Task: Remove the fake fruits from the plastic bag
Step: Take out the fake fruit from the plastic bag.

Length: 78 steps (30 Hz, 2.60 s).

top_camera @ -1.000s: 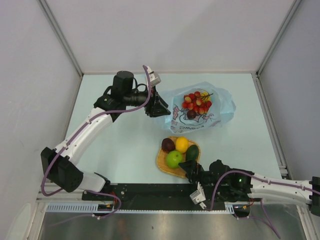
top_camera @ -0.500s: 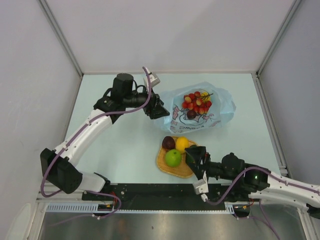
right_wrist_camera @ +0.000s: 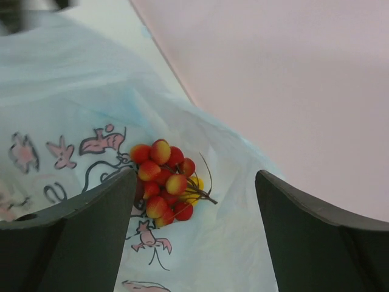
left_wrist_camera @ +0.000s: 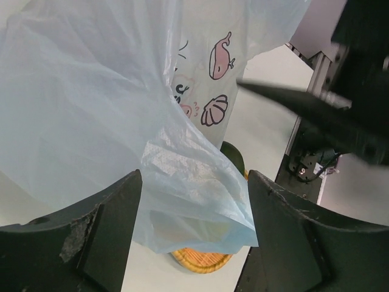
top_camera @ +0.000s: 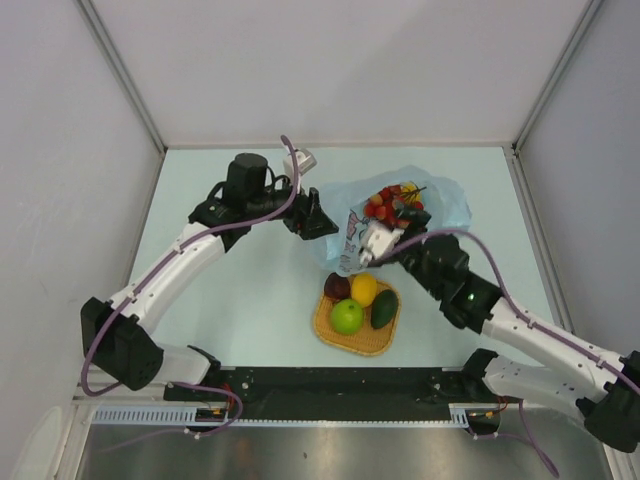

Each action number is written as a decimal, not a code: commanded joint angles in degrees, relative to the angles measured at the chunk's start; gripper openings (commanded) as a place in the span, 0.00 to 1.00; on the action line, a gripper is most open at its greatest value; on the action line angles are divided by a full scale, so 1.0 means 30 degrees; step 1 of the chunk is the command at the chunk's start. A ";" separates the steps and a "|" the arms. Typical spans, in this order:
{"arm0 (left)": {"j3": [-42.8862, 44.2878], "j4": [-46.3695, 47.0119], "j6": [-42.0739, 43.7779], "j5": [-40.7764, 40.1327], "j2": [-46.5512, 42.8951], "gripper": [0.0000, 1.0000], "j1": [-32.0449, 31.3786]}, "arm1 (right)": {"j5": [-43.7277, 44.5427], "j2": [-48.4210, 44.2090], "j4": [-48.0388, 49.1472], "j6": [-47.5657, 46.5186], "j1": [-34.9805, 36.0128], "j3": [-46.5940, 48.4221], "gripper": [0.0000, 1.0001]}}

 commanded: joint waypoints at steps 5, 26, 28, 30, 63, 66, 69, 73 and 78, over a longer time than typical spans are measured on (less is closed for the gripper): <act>-0.0248 -0.2286 0.1237 -0.0331 -0.2155 0.80 0.0261 | -0.2905 0.3177 -0.4187 0.7375 -0.4231 0.4462 0.75; 0.1155 -0.0588 -0.0253 -0.0271 0.1649 0.22 -0.1261 | -0.2513 0.8712 -0.3486 1.1828 -0.5929 0.5165 0.63; 0.0835 -0.0677 -0.0077 -0.0854 0.1533 0.00 -0.1262 | -0.3214 0.8891 -0.3223 1.2383 -0.6368 0.4640 0.62; 0.0106 -0.0706 0.0245 -0.0887 0.1124 0.00 -0.1233 | -0.3276 0.8834 -0.2724 1.3291 -0.6515 0.4084 0.60; -0.0954 -0.0208 0.0978 -0.1327 0.0243 0.00 -0.1262 | -0.2717 1.8705 0.0706 1.1771 -0.7775 0.8855 0.65; -0.0983 -0.0120 0.1008 -0.1385 0.0243 0.00 -0.1262 | -0.2983 1.8736 0.0148 1.1887 -0.7776 0.9002 0.57; -0.1013 -0.0061 0.1008 -0.1444 0.0156 0.00 -0.1262 | -0.3101 1.8648 -0.0407 1.2179 -0.7804 0.9003 0.57; -0.1188 0.0113 0.1038 -0.1503 -0.0020 0.00 -0.1262 | -0.3335 1.8327 -0.1960 1.3555 -0.8214 0.8974 0.77; -0.1540 0.0407 0.0920 -0.1474 -0.0313 0.00 -0.1291 | -0.3159 1.8413 -0.2196 1.3792 -0.8419 0.9061 0.66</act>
